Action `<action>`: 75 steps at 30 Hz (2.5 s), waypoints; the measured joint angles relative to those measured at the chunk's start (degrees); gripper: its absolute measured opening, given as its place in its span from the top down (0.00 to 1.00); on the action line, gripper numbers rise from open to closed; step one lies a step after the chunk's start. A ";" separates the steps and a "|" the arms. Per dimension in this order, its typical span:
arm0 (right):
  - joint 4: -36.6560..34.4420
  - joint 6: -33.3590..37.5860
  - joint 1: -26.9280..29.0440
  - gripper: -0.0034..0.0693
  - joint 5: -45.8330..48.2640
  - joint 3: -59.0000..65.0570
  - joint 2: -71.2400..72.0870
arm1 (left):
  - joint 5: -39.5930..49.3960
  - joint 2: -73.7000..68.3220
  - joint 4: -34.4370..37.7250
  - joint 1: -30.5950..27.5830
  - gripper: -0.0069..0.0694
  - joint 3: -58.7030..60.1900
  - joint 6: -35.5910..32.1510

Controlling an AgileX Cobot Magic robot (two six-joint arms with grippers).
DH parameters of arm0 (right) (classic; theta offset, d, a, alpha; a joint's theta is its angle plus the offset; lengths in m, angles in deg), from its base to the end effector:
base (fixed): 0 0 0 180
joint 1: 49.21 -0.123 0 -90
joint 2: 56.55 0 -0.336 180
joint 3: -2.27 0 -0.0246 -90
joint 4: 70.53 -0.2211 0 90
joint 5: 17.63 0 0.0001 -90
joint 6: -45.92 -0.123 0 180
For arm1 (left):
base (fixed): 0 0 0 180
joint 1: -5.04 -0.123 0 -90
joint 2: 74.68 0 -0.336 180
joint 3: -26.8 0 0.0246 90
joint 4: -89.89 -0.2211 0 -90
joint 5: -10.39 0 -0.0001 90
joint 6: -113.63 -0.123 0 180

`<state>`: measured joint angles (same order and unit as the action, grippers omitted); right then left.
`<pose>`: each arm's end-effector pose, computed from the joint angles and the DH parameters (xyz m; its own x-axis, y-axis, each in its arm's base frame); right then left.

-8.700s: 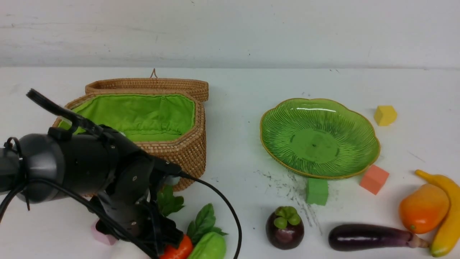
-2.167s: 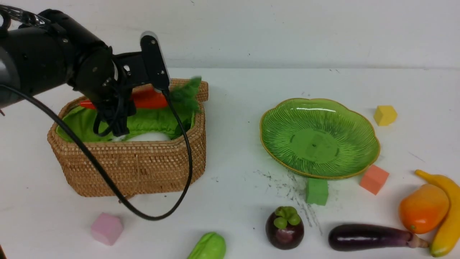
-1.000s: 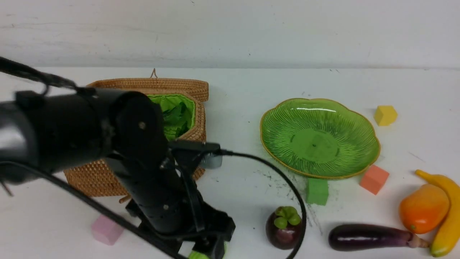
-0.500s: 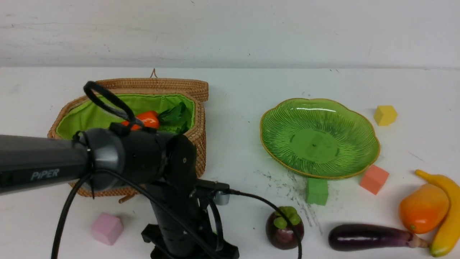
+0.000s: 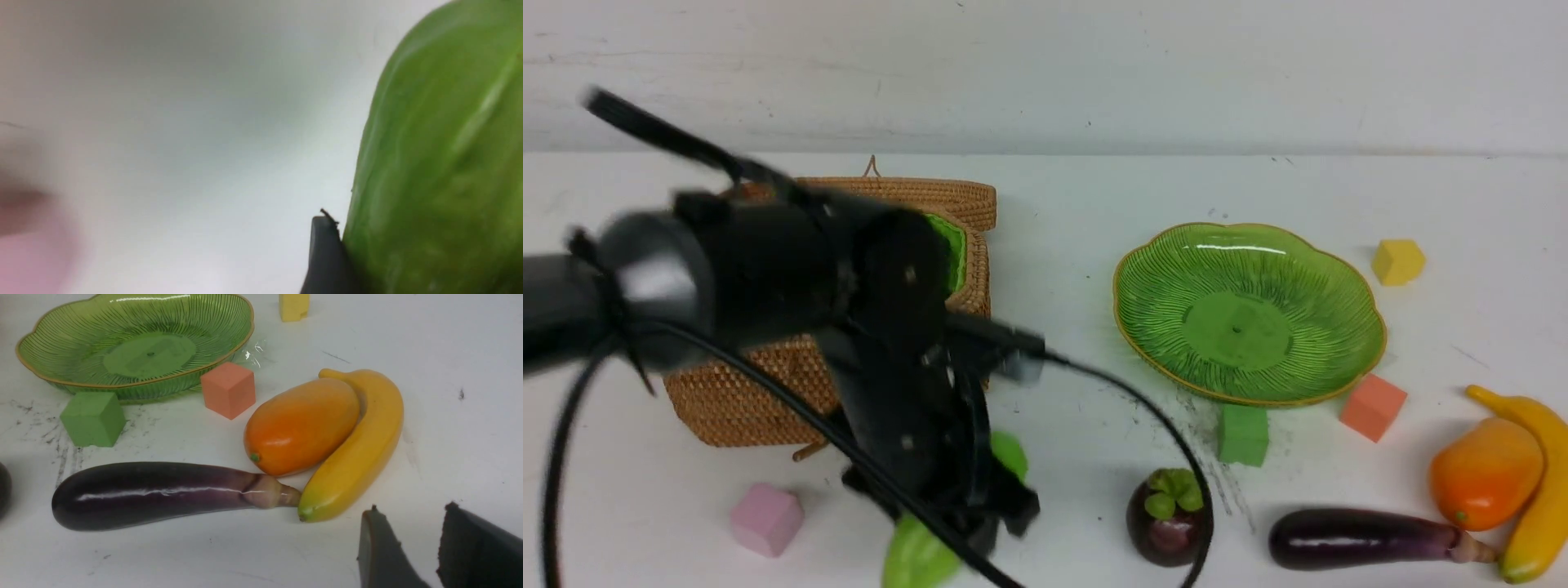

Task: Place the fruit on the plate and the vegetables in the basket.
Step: Take a chayote with your left arm and place it on the basket on the left, then grab an eggplant with your right arm and place it in the basket on the left.

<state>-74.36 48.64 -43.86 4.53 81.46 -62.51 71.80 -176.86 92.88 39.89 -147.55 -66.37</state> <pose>0.0017 0.0030 0.1645 -0.2945 0.0421 -0.9547 0.0735 0.9971 0.0213 0.2527 -0.1828 0.2864 -0.8203 0.5408 -0.1861 0.5575 0.8287 -0.0497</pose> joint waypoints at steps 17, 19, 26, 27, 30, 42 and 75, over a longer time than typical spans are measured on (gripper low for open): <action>0.00 0.00 0.00 0.62 0.00 0.00 0.00 | -12.85 1.49 -32.53 -18.62 0.34 -14.18 -8.12; 0.00 0.00 0.00 0.62 0.00 0.00 0.00 | -16.37 -0.99 -32.74 -18.72 0.34 -14.18 -9.19; 0.00 0.00 0.00 0.62 0.00 0.00 0.00 | -17.80 -5.90 -28.54 -17.98 0.32 -14.13 -8.06; 0.00 0.00 0.00 0.62 0.00 0.00 0.00 | -17.53 -6.24 -27.41 -17.98 0.28 -13.94 -7.81; 0.00 0.00 0.00 0.62 0.00 0.00 0.00 | -17.35 -6.23 -24.54 -17.98 0.13 -13.69 -7.68; 0.00 0.00 0.00 0.62 0.00 0.00 0.00 | -15.44 7.86 -16.14 -17.98 0.16 -12.18 -7.67; 0.00 0.00 0.00 0.62 0.00 0.00 0.00 | -10.13 54.97 4.40 -17.98 0.93 33.65 12.13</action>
<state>-74.36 48.64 -43.86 4.53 81.46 -62.51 61.68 -121.89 97.28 21.91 -113.89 -54.24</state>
